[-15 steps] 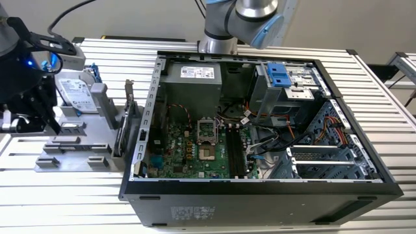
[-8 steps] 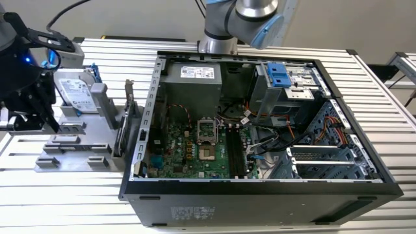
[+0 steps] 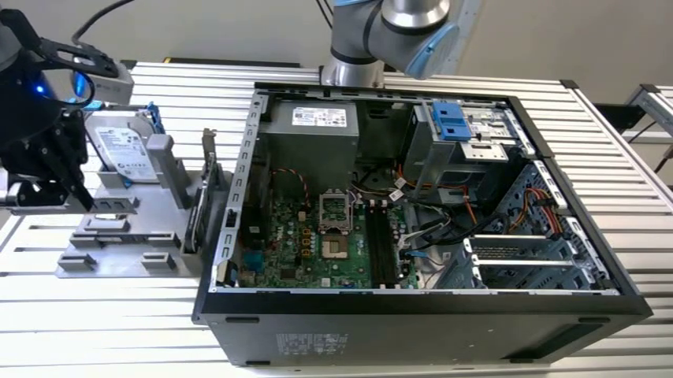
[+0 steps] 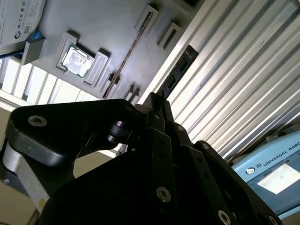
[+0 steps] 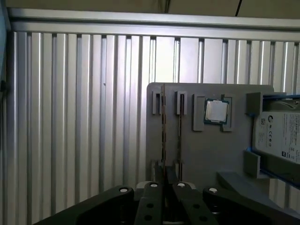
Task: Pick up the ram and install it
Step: 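Pick up the ram and move it above insertion slot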
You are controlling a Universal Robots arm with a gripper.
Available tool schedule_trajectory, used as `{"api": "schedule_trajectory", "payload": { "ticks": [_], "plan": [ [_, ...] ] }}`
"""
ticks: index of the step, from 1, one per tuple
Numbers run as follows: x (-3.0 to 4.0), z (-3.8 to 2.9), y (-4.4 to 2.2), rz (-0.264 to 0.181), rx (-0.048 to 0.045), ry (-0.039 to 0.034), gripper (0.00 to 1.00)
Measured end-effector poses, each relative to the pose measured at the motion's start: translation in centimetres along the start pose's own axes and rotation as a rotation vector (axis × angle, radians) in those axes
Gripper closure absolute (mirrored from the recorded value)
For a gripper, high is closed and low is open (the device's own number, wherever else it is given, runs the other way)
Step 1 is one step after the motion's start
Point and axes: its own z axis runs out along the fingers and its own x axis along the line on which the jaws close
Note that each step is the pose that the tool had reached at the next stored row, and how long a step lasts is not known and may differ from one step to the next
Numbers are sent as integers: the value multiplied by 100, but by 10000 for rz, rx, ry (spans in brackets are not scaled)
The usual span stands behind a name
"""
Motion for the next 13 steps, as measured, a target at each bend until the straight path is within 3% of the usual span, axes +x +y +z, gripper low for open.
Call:
{"api": "schedule_trajectory", "payload": {
  "ticks": [13],
  "plan": [
    [-1, -92, 2, 2, 1, -1, 100]
  ]
}}
